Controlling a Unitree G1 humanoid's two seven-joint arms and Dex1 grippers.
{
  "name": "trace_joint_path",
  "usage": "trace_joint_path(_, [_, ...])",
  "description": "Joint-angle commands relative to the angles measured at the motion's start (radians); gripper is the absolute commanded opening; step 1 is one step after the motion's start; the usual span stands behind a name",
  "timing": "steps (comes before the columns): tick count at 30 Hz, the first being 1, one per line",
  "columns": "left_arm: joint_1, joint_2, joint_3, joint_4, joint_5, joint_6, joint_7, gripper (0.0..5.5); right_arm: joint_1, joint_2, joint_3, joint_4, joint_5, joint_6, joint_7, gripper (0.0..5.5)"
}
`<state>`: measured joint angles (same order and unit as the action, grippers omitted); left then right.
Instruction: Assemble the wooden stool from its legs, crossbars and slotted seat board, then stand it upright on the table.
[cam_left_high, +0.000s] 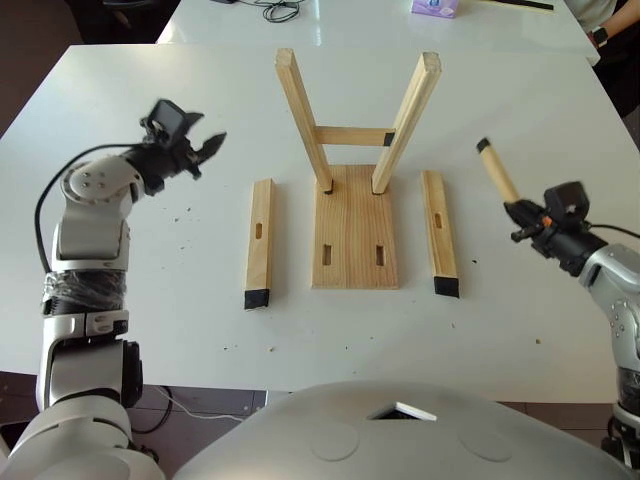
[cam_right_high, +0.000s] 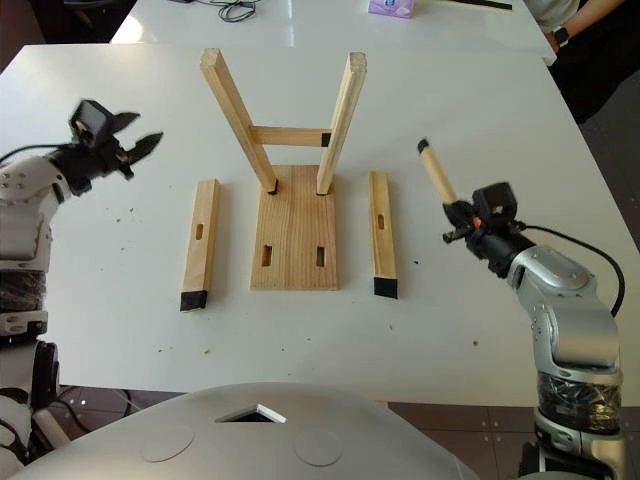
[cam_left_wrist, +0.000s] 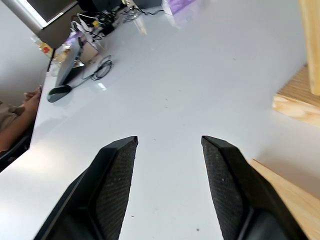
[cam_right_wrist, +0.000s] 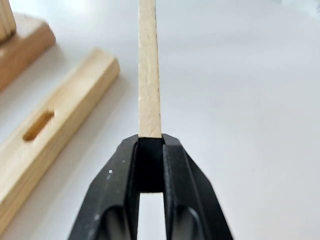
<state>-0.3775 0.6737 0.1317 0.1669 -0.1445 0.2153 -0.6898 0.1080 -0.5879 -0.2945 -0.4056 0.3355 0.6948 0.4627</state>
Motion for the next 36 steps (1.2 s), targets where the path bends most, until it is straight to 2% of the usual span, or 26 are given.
trace_joint_path(1, [-0.091,-0.042,0.085,-0.077,-0.147,0.143,0.025,2.39,-0.151,0.056,-0.076,-0.068,0.053,-0.094,-0.059,0.42])
trace_joint_path(6, [-0.15,-0.082,0.145,-0.323,-0.46,0.405,0.007,2.39,-0.27,0.083,-0.065,-0.171,0.065,-0.197,-0.094,0.42])
trace_joint_path(13, [-0.211,-0.137,0.16,-0.467,-0.754,0.636,0.087,2.39,-0.394,0.056,0.112,-0.267,-0.007,-0.285,-0.069,0.42])
trace_joint_path(22, [-0.297,-0.233,0.128,-0.495,-0.95,0.698,0.171,2.39,-0.468,0.079,0.269,-0.221,-0.068,-0.363,-0.014,0.42])
trace_joint_path(28, [-0.343,-0.292,0.078,-0.527,-0.999,0.694,0.24,2.39,-0.503,0.113,0.331,-0.207,-0.083,-0.382,-0.011,0.42])
trace_joint_path(36, [-0.382,-0.319,0.072,-0.501,-1.055,0.691,0.307,2.39,-0.517,0.136,0.377,-0.207,-0.108,-0.395,-0.001,0.42])
